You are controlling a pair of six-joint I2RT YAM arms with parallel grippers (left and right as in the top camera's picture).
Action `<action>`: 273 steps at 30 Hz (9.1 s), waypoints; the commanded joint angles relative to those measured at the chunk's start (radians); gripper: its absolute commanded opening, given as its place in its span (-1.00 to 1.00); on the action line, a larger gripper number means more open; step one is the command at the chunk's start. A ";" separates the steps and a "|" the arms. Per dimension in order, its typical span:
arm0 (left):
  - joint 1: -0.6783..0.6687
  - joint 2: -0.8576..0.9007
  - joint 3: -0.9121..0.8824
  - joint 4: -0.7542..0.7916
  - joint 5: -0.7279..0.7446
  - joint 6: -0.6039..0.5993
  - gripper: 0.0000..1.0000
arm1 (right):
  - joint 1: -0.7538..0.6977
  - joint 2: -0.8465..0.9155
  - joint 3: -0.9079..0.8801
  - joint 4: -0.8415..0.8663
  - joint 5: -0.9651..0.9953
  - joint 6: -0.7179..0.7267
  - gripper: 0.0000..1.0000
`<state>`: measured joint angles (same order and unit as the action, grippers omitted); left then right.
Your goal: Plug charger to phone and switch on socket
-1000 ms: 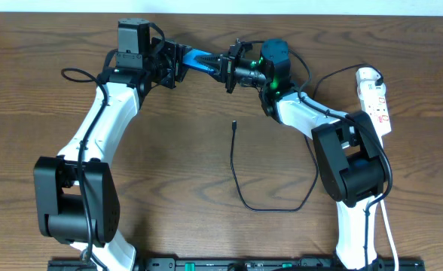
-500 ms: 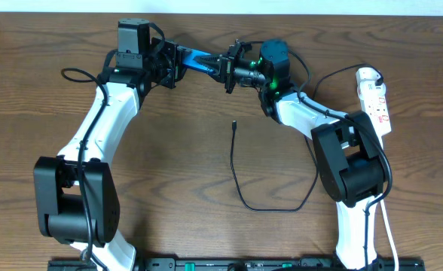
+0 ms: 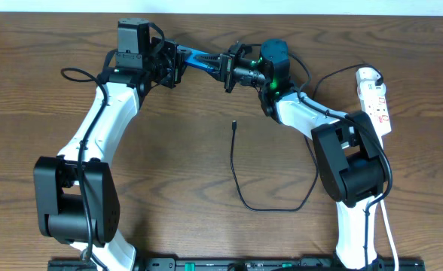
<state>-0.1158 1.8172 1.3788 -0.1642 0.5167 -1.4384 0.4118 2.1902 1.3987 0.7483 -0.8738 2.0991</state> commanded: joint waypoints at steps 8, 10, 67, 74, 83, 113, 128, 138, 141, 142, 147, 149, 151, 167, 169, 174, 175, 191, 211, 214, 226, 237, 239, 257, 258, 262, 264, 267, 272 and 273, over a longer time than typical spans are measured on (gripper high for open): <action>0.002 -0.021 0.019 -0.006 -0.012 0.000 -0.85 | 0.009 -0.001 0.012 0.011 -0.018 -0.076 -0.52; 0.002 -0.021 0.019 -0.006 -0.012 0.001 -0.85 | 0.009 -0.001 0.012 0.011 -0.018 -0.076 -0.24; 0.261 -0.021 0.019 -0.013 0.889 0.975 -0.86 | -0.119 -0.071 0.013 -1.307 0.233 -1.578 -0.38; 0.261 -0.021 0.019 -0.014 0.890 0.974 -0.86 | -0.024 -0.069 0.012 -1.328 0.270 -1.577 -0.37; 0.261 -0.021 0.019 -0.014 0.890 0.970 -0.86 | 0.011 -0.068 0.011 -1.363 0.332 -1.564 -0.39; 0.261 -0.021 0.019 -0.014 0.889 0.944 -0.86 | -0.025 -0.043 0.007 -1.198 0.011 -1.818 -0.98; 0.261 -0.021 0.019 -0.013 0.890 0.944 -0.85 | -0.027 -0.161 0.007 -1.114 -0.449 -2.052 -0.98; 0.261 -0.021 0.019 -0.005 0.886 0.943 -0.86 | 0.018 -0.190 0.007 -1.078 -0.509 -2.025 -0.98; 0.261 -0.021 0.019 -0.005 0.885 0.925 -0.86 | 0.019 -0.190 0.007 -1.077 -0.511 -2.024 -0.98; 0.261 -0.021 0.019 0.000 0.886 0.922 -0.86 | 0.019 -0.190 0.007 -1.077 -0.521 -2.025 -0.98; 0.260 -0.021 0.019 0.077 0.886 0.853 -0.85 | 0.019 -0.190 0.007 -1.077 -0.533 -2.026 -0.98; 0.260 -0.021 0.019 0.085 0.886 0.853 -0.86 | 0.016 -0.190 0.007 -1.067 -0.542 -2.025 -0.98; 0.260 -0.021 0.019 0.084 0.886 0.853 -0.85 | 0.014 -0.190 0.007 -1.046 -0.563 -2.024 -0.98; 0.229 -0.021 0.019 0.084 0.866 0.853 -0.85 | 0.016 -0.189 0.007 -0.826 -0.576 -1.807 -0.98; 0.221 -0.021 0.019 0.084 0.855 0.852 -0.86 | 0.016 -0.189 0.007 -0.826 -0.575 -1.801 -0.98; 0.209 -0.021 0.019 0.084 0.840 0.830 -0.85 | 0.015 -0.189 0.007 -0.824 -0.546 -1.779 -0.98; 0.209 -0.021 0.019 0.084 0.841 0.830 -0.86 | 0.015 -0.189 0.007 -0.813 -0.546 -1.771 -0.98; 0.232 -0.021 0.019 0.307 0.845 0.653 -0.85 | 0.001 -0.189 0.007 -0.785 -0.664 -1.785 -0.98; 0.232 -0.021 0.019 0.507 0.845 0.452 -0.85 | -0.062 -0.157 0.007 -0.534 -0.675 -1.594 -0.98; 0.232 -0.021 0.019 0.507 0.845 0.452 -0.85 | -0.041 -0.156 0.007 -0.475 -0.669 -1.540 -0.98; 0.230 -0.021 0.019 0.507 0.866 0.452 -0.86 | -0.008 -0.148 0.007 -0.394 -0.612 -1.453 -0.98; 0.224 -0.021 0.019 0.507 0.872 0.452 -0.85 | 0.000 -0.148 0.007 -0.329 -0.576 -1.389 -0.98; 0.223 -0.021 0.019 0.507 0.872 0.452 -0.85 | 0.002 -0.148 0.007 -0.329 -0.573 -1.389 -0.98; 0.222 -0.021 0.019 0.507 0.887 0.465 -0.85 | 0.003 -0.148 0.006 -0.243 -0.665 -1.330 -0.98; 0.222 -0.021 0.019 0.507 0.887 0.465 -0.85 | 0.003 -0.148 0.006 -0.243 -0.675 -1.330 -0.98; 0.222 -0.021 0.019 0.507 0.887 0.465 -0.85 | 0.003 -0.148 0.006 -0.247 -0.681 -1.330 -0.98; 0.224 -0.021 0.019 0.507 0.887 0.465 -0.85 | 0.000 -0.148 0.006 -0.266 -0.682 -1.332 -0.98; 0.235 -0.021 0.019 0.507 0.888 0.465 -0.85 | -0.010 -0.148 0.006 -0.288 -0.685 -1.342 -0.98; 0.245 -0.021 0.019 0.507 0.895 0.464 -0.85 | -0.016 -0.148 0.005 -0.299 -0.685 -1.353 -0.98; 0.244 -0.021 0.019 0.507 0.899 0.464 -0.85 | -0.016 -0.148 0.005 -0.299 -0.683 -1.353 -0.98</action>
<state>0.1230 1.8172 1.3781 0.3336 1.3857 -0.9756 0.4038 2.0357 1.4048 0.4488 -1.5391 0.7612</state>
